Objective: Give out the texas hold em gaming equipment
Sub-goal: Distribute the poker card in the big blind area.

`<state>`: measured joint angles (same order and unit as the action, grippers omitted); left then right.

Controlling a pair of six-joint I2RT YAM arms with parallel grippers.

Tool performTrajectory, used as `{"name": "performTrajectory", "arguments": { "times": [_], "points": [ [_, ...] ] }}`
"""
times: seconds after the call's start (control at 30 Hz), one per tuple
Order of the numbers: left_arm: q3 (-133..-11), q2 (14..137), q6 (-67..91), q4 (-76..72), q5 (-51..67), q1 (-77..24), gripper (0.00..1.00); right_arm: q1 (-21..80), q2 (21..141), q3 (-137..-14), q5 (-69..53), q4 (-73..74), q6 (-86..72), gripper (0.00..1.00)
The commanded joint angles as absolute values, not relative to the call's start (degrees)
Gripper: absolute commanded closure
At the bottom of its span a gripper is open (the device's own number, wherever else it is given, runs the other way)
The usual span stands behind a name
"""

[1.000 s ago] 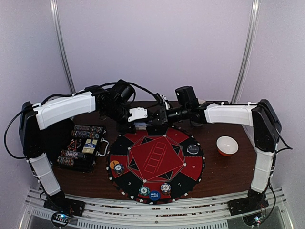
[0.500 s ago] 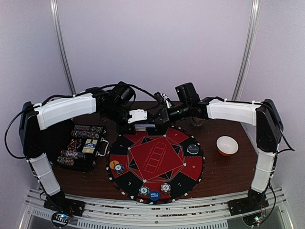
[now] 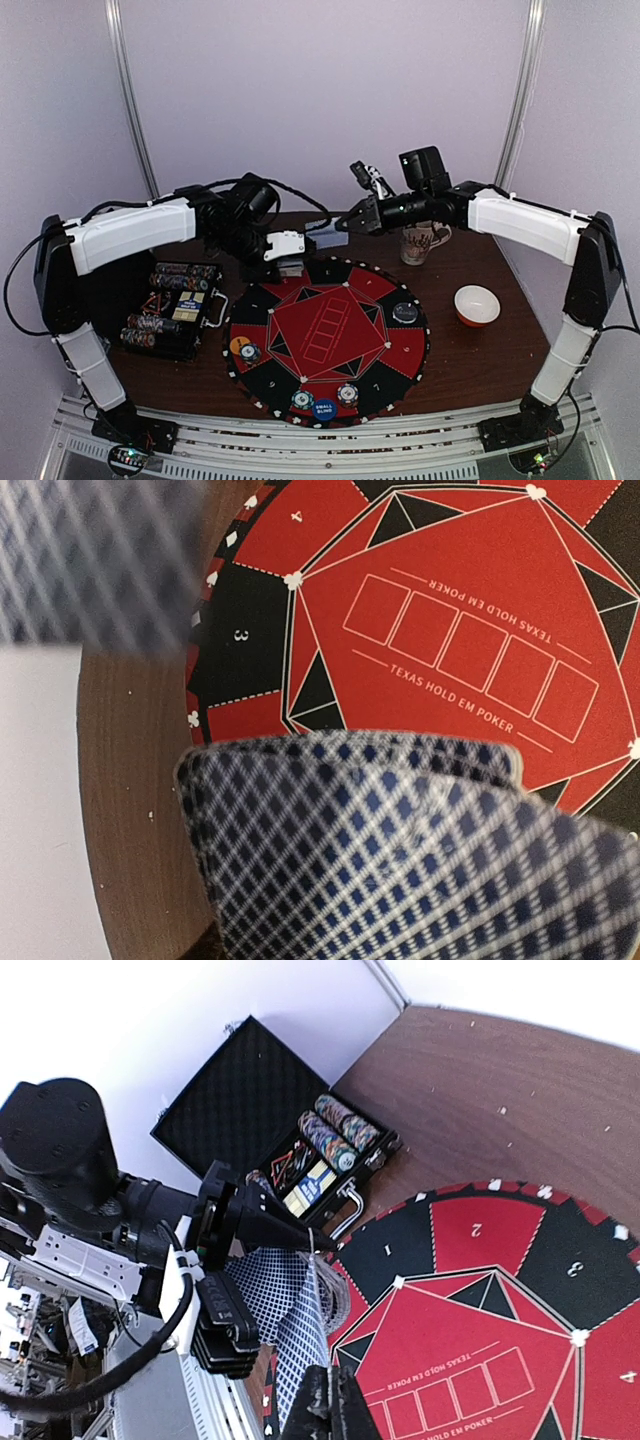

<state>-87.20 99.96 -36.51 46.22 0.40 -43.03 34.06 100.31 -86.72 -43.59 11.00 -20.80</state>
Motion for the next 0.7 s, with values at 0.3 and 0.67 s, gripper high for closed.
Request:
{"name": "performTrajectory", "arguments": {
  "times": [0.3,0.67],
  "points": [
    [-83.6,95.0,-32.6,41.7,-1.1,-42.1,0.55,31.4,92.1,-83.0,-38.0,23.4,-5.9,1.0],
    [-80.6,93.6,-27.9,40.6,-2.9,-40.7,0.55,37.8,92.2,-75.5,-40.6,23.7,0.0,1.0]
  ]
}}
